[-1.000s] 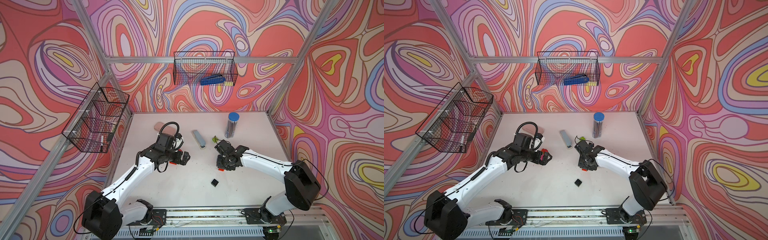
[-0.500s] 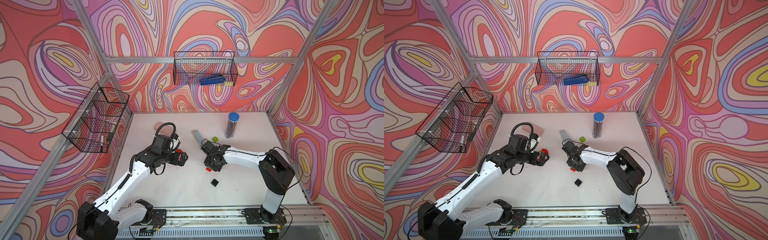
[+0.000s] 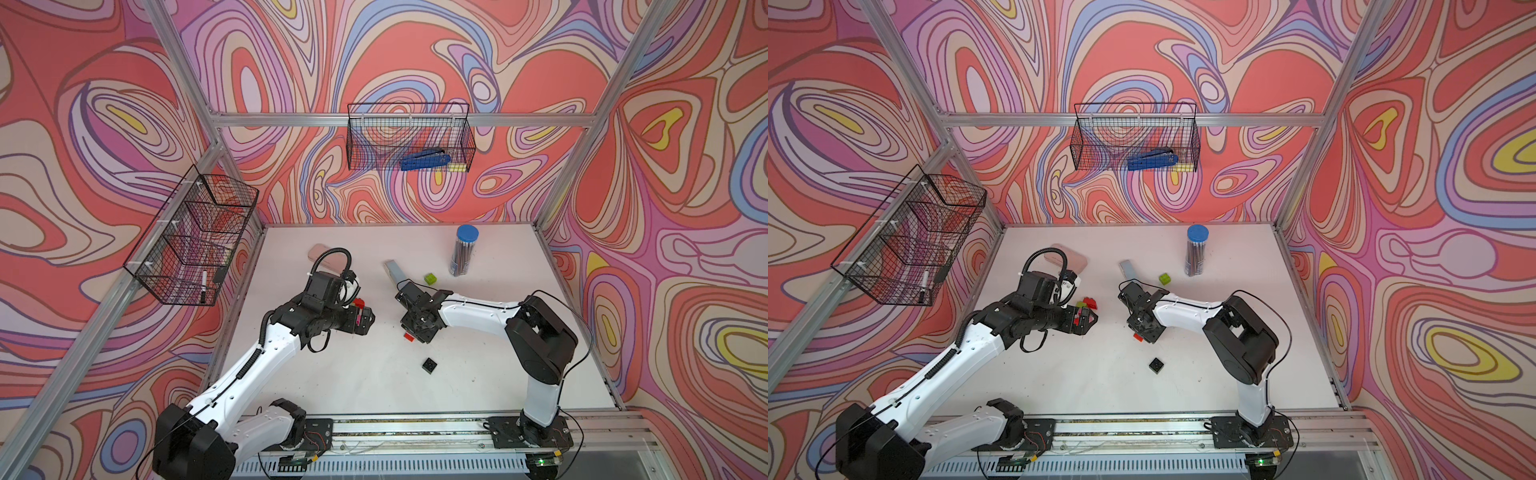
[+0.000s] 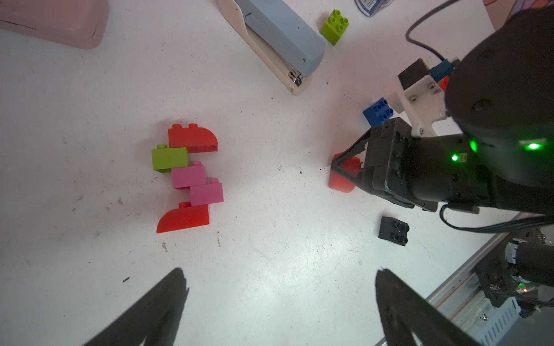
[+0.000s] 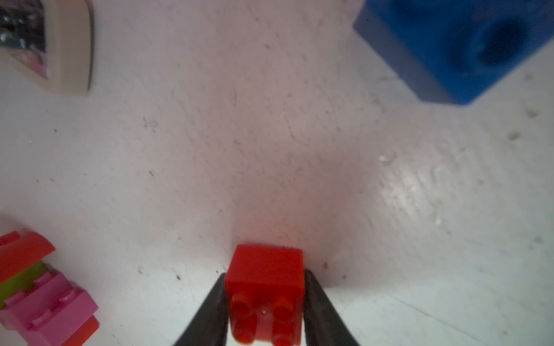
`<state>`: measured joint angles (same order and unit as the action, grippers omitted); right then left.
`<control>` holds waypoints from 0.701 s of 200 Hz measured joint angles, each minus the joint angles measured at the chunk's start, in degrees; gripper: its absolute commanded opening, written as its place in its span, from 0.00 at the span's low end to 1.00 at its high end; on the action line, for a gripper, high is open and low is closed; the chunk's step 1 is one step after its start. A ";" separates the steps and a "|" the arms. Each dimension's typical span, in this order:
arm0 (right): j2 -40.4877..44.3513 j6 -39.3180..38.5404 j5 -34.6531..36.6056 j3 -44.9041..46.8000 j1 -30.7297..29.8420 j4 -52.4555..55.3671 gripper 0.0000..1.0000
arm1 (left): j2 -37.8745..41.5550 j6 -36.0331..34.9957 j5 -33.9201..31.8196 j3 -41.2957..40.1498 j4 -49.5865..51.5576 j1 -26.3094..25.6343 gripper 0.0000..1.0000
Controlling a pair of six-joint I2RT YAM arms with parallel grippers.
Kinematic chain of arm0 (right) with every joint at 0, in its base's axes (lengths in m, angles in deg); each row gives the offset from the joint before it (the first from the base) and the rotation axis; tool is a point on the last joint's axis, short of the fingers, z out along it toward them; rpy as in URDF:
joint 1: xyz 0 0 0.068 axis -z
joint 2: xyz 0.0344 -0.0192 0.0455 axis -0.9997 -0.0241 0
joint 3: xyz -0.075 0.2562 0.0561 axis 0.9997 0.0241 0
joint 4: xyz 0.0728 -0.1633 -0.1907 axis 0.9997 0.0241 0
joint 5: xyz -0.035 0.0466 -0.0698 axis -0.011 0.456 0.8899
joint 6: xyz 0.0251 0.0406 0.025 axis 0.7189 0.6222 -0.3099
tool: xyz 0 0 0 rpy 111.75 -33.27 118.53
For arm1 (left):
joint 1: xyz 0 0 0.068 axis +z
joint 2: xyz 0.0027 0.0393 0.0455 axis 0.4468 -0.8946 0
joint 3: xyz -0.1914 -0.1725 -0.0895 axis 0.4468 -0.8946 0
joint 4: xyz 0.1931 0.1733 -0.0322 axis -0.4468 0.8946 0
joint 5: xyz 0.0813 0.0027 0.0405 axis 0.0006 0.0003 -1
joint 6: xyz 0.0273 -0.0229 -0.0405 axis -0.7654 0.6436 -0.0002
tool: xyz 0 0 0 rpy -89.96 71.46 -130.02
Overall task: Assemble the letter s with lego
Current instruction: Place the lego brick at the center of the board.
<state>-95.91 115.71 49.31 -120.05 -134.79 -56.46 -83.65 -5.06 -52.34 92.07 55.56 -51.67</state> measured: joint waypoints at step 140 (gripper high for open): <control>0.00 2.29 -4.26 0.98 -2.29 -8.09 0.52 | 0.02 0.04 0.00 -0.07 0.09 0.00 1.00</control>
<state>-95.91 118.01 45.05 -119.06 -137.08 -64.54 -83.63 -5.01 -52.34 92.00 55.65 -51.67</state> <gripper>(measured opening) 0.525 0.998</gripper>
